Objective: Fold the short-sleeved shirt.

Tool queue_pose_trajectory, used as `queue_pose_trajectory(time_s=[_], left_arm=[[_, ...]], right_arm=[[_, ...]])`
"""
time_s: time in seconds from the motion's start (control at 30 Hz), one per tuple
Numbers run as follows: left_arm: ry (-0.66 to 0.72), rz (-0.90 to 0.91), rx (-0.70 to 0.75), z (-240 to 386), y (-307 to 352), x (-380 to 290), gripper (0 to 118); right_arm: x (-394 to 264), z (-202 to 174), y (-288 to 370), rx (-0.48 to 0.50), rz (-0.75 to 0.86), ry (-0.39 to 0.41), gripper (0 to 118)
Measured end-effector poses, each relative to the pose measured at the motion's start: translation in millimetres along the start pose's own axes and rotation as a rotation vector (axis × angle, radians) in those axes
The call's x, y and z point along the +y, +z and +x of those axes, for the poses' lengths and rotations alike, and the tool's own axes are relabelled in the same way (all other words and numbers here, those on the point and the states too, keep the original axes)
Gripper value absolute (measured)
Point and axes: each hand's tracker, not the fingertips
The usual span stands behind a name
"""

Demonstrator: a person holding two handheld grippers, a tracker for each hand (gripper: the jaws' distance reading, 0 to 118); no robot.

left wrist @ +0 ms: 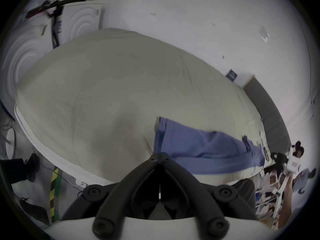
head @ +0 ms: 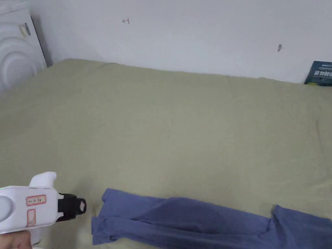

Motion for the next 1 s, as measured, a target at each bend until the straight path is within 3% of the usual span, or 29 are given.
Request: queue_pose_trajectory(time_s=[0.13,0.17,0.27,0.33,0.37,0.4,0.43,0.6,0.77,1.0], left_arm=[[0.049,-0.055,-0.081,-25.6,-29.4,21.3,0],[0.056,-0.055,-0.085,-29.5,-34.0,24.9,0],[0.085,-0.118,-0.152,-51.5,-54.0,36.7,0],[0.083,-0.141,-0.203,-62.8,-63.7,44.3,0],[0.09,-0.161,-0.245,-68.7,-68.0,48.5,31],[0.093,-0.189,-0.288,-48.3,-70.3,38.6,79],[0.096,-0.253,-0.322,-47.1,-81.0,36.6,118],[0.133,-0.315,-0.359,-61.0,-114.5,48.8,118],[0.215,-0.35,-0.522,-67.2,-135.7,43.9,118],[0.134,-0.396,-0.511,-29.1,-136.0,36.2,116]], right_arm=[[6.4,-27.4,11.3,0.008,0.026,0.015,0],[4.6,-9.6,-3.2,0.041,0.013,-0.017,0],[8.8,-6.7,-8.0,0.052,0.01,-0.002,0],[4.5,-34.5,1.0,0.028,0.023,0.042,0],[4.6,-35.2,0.3,0.031,0.02,0.046,0],[4.5,-35.4,-0.3,0.034,0.02,0.044,0],[4.0,-44.9,3.7,0.036,0.02,0.043,0],[2.1,-54.6,-1.8,0.045,0.005,0.041,0],[-1.4,-54.3,-5.5,0.04,-0.017,0.033,0],[-7.5,-48.0,-5.1,0.055,-0.028,-0.006,0]])
